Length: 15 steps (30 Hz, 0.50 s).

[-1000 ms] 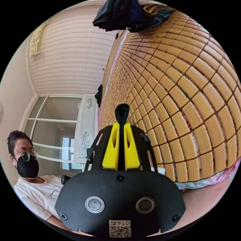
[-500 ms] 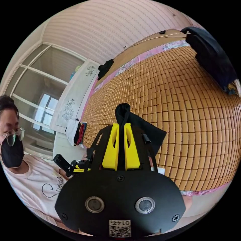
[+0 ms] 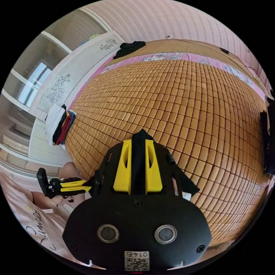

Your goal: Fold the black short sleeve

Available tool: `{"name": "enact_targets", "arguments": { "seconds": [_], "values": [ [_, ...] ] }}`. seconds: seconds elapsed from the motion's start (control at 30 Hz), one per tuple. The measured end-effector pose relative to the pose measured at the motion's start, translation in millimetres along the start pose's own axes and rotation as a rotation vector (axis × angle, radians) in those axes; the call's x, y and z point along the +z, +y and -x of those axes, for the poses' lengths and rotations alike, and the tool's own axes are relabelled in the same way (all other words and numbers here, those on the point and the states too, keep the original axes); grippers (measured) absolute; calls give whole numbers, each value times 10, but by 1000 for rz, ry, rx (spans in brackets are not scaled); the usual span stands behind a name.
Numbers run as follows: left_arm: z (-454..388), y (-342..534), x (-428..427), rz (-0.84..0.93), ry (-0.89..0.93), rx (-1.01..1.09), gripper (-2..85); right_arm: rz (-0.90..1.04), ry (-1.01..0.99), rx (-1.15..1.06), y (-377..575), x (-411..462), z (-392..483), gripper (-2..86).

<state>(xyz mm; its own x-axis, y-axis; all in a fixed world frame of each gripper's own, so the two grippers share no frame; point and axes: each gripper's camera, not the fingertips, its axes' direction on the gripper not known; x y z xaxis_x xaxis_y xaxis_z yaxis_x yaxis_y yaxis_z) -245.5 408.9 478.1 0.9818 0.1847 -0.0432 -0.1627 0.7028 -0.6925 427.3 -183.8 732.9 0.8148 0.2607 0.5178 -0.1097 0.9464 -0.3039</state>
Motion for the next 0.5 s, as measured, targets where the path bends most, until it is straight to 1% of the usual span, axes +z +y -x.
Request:
{"name": "enact_targets", "arguments": {
  "seconds": [0.03, 0.1, 0.13, 0.17, 0.27, 0.37, 0.4, 0.47, 0.5],
  "values": [
    [6, -8, -35, 9, 2, -2, 47, 34, 56, -19, -38, 70, 16, 77],
    [19, -8, -89, 24, 2, -11, 47, 86, 102, -64, -97, 204, 59, 85],
    [40, 3, -126, 30, 9, -22, 47, 108, 115, -95, -140, 289, 113, 108],
    [69, 20, -170, 32, 19, -38, 46, 126, 98, -142, -182, 367, 196, 125],
    [137, 64, -300, 39, 0, -68, 42, 154, 71, -242, -263, 536, 443, 141],
    [178, 80, -448, 19, -27, -67, 42, 222, 151, -352, -269, 760, 681, 129],
    [179, 76, -480, 6, -24, -58, 46, 210, 160, -371, -258, 764, 727, 125],
    [145, 23, -585, -69, 3, 18, 69, 215, 139, -438, -208, 787, 882, 80],
    [128, -3, -596, -84, 5, 43, 77, 212, 139, -439, -199, 787, 904, 74]
  ]
}}
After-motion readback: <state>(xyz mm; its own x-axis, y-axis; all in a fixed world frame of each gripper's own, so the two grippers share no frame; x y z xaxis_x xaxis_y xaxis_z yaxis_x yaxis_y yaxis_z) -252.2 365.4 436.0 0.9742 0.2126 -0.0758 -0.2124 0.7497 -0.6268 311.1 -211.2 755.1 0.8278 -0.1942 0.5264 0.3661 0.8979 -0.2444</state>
